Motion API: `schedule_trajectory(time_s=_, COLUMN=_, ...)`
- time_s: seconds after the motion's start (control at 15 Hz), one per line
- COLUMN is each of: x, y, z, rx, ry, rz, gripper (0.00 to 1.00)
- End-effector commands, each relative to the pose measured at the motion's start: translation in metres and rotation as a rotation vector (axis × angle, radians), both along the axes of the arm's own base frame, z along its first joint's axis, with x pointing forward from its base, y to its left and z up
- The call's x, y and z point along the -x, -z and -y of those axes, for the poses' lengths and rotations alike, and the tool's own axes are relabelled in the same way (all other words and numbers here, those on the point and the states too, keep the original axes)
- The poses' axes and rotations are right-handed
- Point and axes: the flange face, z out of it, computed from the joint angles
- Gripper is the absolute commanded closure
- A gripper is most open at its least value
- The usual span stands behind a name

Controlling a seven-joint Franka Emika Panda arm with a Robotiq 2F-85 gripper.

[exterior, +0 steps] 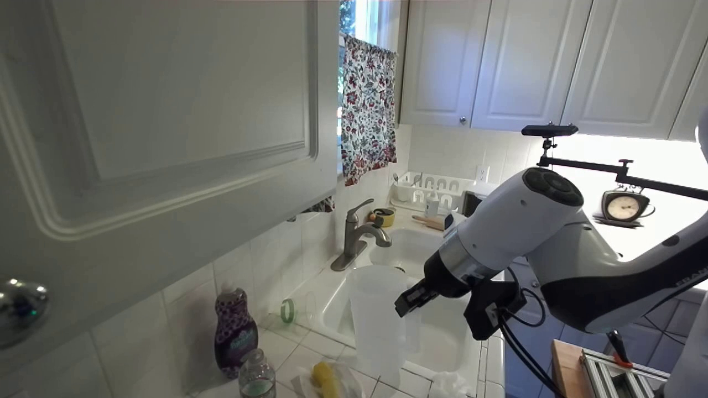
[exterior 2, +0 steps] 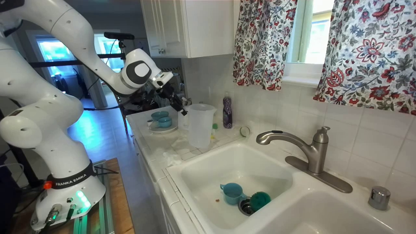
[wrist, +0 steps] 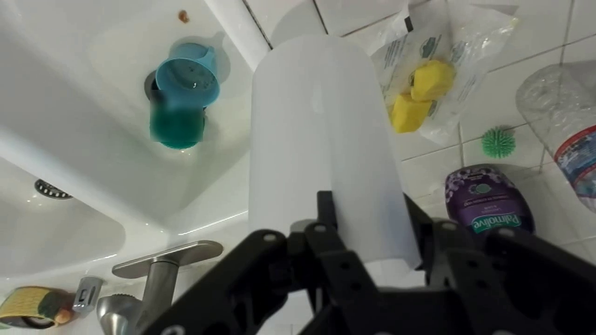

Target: Pour the water in the jug into the sink

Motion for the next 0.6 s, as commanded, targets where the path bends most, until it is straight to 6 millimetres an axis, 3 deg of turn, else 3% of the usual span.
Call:
schedule_trajectory(time_s=0.0, x=0.001, y=0.002, z=-0.006, rx=0.033, ry=-0.013, rz=0.033, gripper=0.91)
schedule_trajectory(time_s=0.53, x=0.007, y=0.028, z=-0.025, rx=0.02, ry=-0.094, rz=-0.008, gripper=0.91)
